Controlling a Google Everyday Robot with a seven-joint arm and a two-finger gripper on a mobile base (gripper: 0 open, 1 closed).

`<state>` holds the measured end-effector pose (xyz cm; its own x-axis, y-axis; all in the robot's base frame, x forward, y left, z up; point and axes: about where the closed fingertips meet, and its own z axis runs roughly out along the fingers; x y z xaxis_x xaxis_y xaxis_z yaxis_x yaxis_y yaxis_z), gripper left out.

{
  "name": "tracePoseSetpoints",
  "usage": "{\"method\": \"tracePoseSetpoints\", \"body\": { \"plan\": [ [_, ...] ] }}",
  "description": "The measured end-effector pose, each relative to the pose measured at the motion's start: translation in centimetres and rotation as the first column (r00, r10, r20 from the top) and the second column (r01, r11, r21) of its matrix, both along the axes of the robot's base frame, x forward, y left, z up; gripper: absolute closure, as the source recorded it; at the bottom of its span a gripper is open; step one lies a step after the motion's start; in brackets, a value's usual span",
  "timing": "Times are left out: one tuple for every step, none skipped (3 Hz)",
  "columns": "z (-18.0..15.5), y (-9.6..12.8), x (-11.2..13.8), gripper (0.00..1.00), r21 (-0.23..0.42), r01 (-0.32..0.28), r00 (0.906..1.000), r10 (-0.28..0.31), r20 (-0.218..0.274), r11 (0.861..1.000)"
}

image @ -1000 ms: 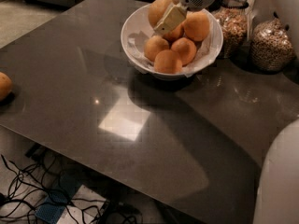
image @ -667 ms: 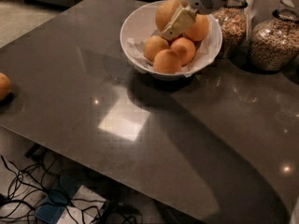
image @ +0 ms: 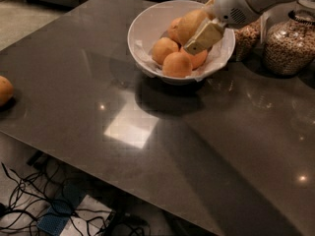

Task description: Pick orange from white bowl

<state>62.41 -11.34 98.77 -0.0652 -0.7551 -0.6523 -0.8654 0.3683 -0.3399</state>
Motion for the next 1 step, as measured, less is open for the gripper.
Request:
{"method": "tracePoseSetpoints", "body": {
  "plan": [
    [-0.3,-0.21,-0.22,1.0,-0.004,0.003,1.0,-0.003,-0.006,1.0]
  ]
}}
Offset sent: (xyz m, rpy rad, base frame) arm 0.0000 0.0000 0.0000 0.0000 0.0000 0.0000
